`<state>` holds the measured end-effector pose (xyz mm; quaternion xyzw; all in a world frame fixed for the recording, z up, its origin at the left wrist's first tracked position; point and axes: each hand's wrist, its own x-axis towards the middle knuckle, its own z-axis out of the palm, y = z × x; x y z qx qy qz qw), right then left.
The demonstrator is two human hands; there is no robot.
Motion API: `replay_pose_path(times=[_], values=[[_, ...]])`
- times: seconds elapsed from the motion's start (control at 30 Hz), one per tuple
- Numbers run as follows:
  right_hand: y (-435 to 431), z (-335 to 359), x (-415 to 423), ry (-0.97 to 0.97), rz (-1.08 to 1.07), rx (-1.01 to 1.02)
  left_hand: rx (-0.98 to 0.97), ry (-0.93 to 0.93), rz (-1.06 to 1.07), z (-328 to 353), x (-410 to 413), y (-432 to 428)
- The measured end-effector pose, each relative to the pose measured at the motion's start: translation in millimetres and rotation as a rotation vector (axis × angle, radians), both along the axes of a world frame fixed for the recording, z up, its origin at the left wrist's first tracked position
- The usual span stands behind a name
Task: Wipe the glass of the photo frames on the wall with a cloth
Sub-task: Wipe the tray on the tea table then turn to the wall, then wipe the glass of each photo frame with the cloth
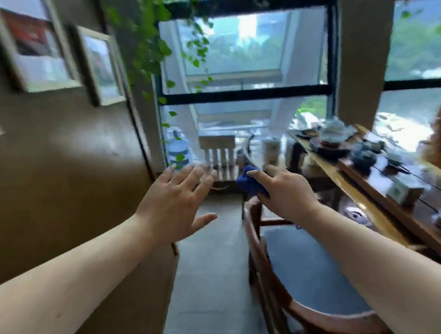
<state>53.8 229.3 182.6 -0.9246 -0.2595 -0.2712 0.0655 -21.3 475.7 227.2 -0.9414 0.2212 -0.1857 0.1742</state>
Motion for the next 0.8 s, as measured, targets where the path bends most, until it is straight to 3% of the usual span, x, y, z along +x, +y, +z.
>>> replay_pose_path(times=[0.13, 0.43, 0.8], values=[[86, 34, 2, -0.09, 0.132, -0.034, 0.006, -0.07, 0.152, 31, -27, 74], [229, 87, 18, -0.179, 0.434, 0.126, 0.018, -0.202, 0.392, 83, -68, 170], [403, 179, 31, -0.286, 0.887, 0.496, 0.151, -0.401, 0.815, 164, -125, 236]])
